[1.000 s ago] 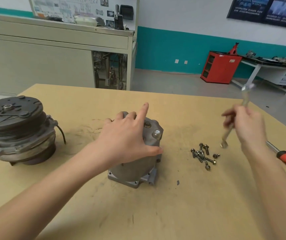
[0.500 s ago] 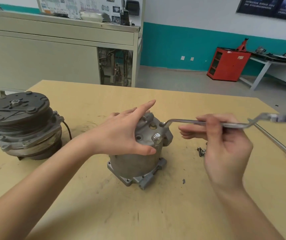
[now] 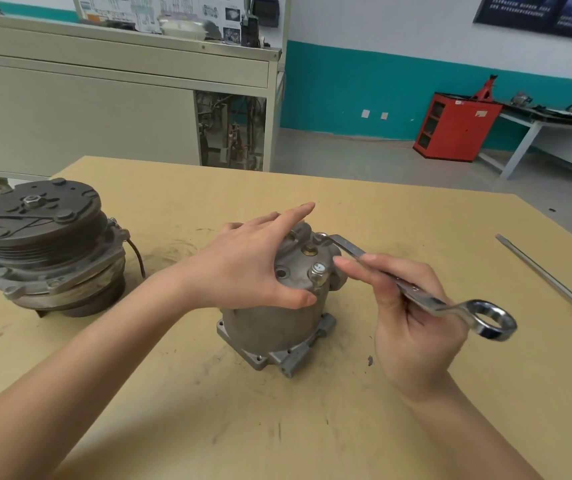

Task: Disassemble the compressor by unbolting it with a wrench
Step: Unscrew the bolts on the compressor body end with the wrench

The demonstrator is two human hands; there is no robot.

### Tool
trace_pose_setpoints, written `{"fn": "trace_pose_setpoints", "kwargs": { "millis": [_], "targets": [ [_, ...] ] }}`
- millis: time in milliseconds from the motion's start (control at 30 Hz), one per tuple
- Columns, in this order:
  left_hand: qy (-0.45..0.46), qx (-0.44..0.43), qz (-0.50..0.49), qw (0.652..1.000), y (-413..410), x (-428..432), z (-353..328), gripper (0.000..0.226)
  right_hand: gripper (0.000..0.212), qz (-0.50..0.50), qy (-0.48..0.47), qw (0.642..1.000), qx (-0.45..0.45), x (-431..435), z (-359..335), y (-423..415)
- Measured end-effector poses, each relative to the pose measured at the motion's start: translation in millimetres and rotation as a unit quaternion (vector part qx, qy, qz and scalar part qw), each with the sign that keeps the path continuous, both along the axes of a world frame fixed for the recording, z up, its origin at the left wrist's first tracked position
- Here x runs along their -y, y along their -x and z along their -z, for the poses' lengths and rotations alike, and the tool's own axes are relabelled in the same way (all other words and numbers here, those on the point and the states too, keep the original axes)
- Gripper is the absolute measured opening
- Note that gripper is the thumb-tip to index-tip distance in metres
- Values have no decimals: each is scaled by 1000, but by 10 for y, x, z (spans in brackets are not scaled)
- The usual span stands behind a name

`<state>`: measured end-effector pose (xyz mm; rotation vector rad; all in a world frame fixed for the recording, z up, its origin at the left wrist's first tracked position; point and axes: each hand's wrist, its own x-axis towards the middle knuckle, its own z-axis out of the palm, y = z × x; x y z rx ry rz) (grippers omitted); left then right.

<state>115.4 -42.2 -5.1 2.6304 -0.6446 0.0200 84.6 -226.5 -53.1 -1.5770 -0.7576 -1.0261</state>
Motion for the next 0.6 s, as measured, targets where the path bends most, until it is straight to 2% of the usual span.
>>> {"fn": "trace_pose_setpoints", "kwargs": {
  "millis": [333,433,600],
  "targets": [
    [0,-5,0,1000,12,4,-3,104,18,4,-8,994,-110,32,147,82],
    [3,-6,-1,1000,12,5,-3,104,22,29,8,994,-101,86,135,85],
    [11,1,-4,1000,24,16,-6,102,16,-70,-12,986,-152,80,88,76]
  ]
}}
